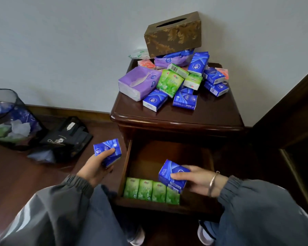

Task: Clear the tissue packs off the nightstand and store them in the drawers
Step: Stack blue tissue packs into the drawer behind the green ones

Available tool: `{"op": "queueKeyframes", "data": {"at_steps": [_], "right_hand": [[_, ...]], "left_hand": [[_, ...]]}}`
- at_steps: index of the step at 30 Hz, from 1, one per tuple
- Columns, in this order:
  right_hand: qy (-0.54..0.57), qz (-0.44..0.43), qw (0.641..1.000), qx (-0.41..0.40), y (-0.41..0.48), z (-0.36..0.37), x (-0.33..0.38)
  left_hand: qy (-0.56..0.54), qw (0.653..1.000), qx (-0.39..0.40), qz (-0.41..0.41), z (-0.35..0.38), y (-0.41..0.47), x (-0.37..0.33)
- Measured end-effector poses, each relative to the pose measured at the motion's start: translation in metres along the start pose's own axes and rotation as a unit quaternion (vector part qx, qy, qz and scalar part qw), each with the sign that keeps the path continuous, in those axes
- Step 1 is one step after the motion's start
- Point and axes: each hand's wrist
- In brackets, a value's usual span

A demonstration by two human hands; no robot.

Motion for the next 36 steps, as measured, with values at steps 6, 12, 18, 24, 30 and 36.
{"op": "queueKeyframes", "data": {"at_steps": [6,12,18,24,30,36], "right_hand": [[-0.076,-0.033,0.985,-0.154,0.116,0.042,-0.024],[-0.159,-0.042,0.974,-0.153,0.181,0.062,-0.024],[-0.187,0.007,0.98,-0.071,0.207,0.061,0.002],[-0.192,0.0,0.981,0.025,0.215,0.068,0.015],[-0.325,-0.057,0.944,0.007,0.211,0.098,0.023],[-0.163,-0.019,0.971,-0.175,0.199,0.104,-0.001]], "left_hand": [[-0.045,0.995,-0.091,-0.005,-0.008,0.026,0.026],[-0.043,0.994,-0.095,0.017,-0.021,0.047,0.024],[-0.03,0.996,-0.089,0.005,-0.017,0.057,0.02],[-0.037,0.995,-0.088,-0.004,-0.014,0.058,0.018],[-0.044,0.996,-0.078,-0.003,-0.01,0.058,0.017],[-0.048,0.996,-0.069,0.002,-0.011,0.06,0.019]]}}
Point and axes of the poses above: each hand's wrist, its own y-axis towards the middle knuckle, its own z-axis out of the palm, x = y × z, and after that the axes turned 10 degrees about -x, right-handed
